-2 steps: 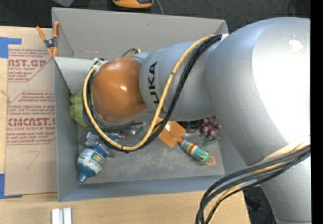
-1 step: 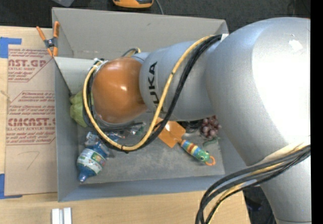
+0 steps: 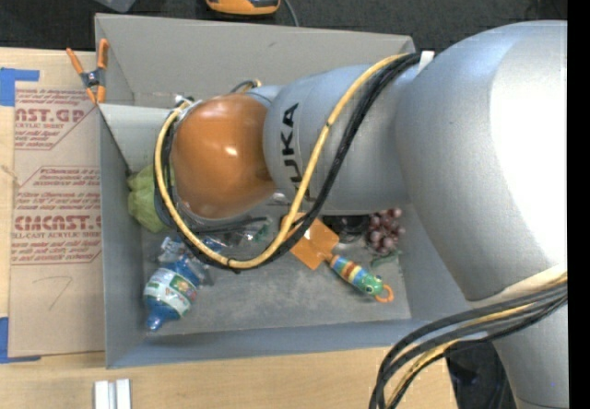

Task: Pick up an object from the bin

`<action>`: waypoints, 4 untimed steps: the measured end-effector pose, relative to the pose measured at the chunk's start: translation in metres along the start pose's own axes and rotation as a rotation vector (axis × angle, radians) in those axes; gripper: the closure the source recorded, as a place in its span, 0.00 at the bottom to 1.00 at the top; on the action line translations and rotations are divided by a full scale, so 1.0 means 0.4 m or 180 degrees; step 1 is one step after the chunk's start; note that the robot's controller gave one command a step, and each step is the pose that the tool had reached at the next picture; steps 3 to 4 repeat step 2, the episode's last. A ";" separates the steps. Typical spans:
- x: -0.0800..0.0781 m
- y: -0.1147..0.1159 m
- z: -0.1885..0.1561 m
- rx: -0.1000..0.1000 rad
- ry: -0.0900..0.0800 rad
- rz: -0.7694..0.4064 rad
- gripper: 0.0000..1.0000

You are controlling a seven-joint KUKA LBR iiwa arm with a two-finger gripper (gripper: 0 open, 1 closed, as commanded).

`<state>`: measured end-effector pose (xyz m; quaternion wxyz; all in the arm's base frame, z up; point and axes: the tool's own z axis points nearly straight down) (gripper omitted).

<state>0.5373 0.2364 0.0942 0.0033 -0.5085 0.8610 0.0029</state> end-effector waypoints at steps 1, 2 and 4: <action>-0.004 -0.001 -0.098 0.0007 -0.0012 0.0002 1.00; -0.008 -0.002 -0.173 0.0016 -0.0025 0.0004 1.00; -0.008 -0.002 -0.173 0.0016 -0.0025 0.0004 1.00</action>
Offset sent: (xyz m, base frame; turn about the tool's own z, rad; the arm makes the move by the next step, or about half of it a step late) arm 0.0011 0.0007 0.0881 0.0006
